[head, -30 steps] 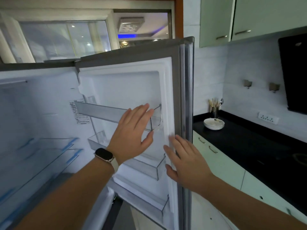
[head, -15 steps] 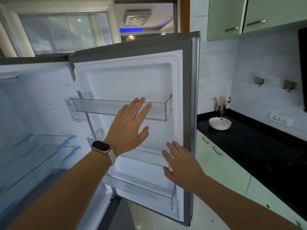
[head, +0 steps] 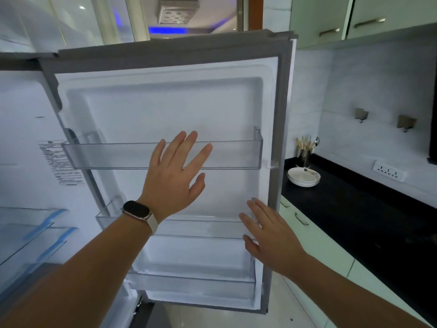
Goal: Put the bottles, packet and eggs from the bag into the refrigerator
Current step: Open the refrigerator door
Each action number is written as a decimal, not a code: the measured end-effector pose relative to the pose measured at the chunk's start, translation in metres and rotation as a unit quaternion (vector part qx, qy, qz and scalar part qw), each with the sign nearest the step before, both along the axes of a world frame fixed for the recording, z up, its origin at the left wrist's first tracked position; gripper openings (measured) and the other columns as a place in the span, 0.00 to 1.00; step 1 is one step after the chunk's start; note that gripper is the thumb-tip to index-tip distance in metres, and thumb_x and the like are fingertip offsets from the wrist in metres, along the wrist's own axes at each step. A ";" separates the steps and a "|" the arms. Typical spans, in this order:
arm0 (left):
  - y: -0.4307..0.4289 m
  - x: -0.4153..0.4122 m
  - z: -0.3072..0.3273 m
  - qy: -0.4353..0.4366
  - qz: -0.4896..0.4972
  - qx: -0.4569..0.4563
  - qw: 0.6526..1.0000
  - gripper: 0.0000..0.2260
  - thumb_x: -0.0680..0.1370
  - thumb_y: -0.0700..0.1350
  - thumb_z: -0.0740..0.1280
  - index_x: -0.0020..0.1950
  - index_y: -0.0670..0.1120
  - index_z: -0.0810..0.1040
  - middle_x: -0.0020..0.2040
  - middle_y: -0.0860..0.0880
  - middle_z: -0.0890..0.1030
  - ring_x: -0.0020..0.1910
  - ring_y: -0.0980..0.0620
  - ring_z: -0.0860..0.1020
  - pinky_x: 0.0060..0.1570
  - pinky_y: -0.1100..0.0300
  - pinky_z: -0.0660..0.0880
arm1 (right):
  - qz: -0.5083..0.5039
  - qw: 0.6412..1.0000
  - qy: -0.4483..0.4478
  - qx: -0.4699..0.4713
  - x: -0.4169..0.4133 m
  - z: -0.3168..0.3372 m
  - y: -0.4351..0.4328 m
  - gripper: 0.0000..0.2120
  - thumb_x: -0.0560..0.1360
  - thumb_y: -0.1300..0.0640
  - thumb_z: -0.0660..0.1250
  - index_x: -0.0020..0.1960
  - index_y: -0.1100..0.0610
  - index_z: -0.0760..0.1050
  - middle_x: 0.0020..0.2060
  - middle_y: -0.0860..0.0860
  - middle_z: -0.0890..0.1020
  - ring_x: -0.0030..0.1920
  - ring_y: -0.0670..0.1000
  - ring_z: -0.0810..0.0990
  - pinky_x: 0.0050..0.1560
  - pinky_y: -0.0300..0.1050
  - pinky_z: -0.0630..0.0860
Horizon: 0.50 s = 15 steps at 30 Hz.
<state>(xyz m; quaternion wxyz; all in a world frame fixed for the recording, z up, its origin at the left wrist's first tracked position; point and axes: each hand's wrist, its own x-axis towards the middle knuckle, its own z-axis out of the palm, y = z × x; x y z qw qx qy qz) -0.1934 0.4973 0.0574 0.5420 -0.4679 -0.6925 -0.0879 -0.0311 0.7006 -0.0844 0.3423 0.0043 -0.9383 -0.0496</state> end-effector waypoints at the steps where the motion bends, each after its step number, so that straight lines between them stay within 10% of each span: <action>1: 0.003 -0.008 -0.001 0.010 0.003 0.007 1.000 0.25 0.77 0.50 0.66 0.74 0.48 0.70 0.74 0.39 0.70 0.73 0.39 0.68 0.71 0.38 0.60 | -0.002 1.000 0.002 -0.003 -0.005 0.000 0.006 0.20 0.76 0.49 0.63 0.66 0.56 0.75 0.69 0.61 0.73 0.72 0.60 0.69 0.68 0.54 0.69; 15: 0.055 -0.078 -0.003 0.060 0.017 0.049 0.997 0.20 0.76 0.48 0.65 0.69 0.48 0.77 0.67 0.42 0.77 0.65 0.41 0.76 0.67 0.41 0.63 | -0.046 0.995 -0.005 -0.092 -0.083 -0.004 0.072 0.20 0.75 0.52 0.70 0.64 0.58 0.74 0.69 0.60 0.71 0.66 0.59 0.74 0.58 0.51 0.77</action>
